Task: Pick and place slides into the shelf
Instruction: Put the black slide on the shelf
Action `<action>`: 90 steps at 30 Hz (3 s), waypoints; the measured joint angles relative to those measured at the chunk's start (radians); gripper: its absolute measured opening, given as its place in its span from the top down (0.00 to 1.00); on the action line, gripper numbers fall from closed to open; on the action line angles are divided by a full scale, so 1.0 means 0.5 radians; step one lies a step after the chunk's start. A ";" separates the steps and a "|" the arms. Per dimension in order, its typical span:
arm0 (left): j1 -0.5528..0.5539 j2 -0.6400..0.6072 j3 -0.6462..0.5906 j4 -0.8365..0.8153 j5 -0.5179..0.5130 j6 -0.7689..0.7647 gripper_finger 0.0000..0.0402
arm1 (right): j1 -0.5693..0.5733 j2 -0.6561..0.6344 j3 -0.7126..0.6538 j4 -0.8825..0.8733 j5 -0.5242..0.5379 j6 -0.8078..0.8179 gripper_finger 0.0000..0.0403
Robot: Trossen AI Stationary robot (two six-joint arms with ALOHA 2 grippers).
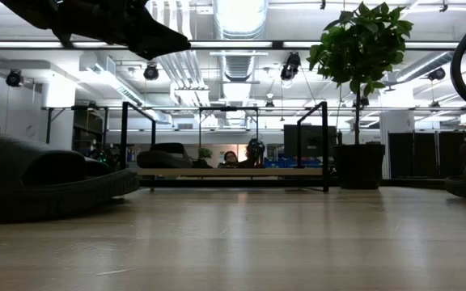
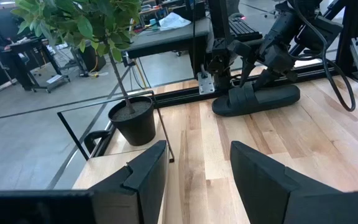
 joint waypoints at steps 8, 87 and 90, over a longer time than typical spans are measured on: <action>-0.001 0.000 0.000 0.000 0.000 -0.001 0.59 | 0.000 0.000 -0.001 0.002 -0.001 0.050 0.72; -0.674 1.229 0.597 0.899 -0.438 1.651 0.35 | -1.127 -0.034 1.379 -0.323 1.099 -0.812 0.98; -0.718 1.338 0.725 0.909 -0.436 1.718 0.35 | -1.141 -0.034 1.379 -0.309 1.097 -0.810 0.98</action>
